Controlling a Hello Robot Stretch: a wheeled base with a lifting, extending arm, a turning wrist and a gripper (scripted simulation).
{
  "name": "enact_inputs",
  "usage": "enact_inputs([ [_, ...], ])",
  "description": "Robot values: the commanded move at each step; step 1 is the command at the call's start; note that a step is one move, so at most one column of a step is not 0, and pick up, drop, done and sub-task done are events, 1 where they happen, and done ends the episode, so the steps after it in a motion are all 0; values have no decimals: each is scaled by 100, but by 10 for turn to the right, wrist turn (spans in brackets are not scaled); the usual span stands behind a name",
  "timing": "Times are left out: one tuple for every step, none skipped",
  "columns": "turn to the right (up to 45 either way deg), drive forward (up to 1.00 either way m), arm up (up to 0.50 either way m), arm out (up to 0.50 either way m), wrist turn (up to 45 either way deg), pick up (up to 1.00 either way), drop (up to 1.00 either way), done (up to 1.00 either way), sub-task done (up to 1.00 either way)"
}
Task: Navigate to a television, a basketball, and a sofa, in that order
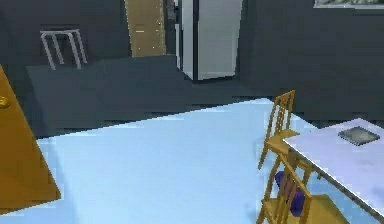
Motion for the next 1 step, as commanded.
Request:
enact_inputs([
  [-450, 0, 0, 0, 0, 0, 0, 0, 0],
])
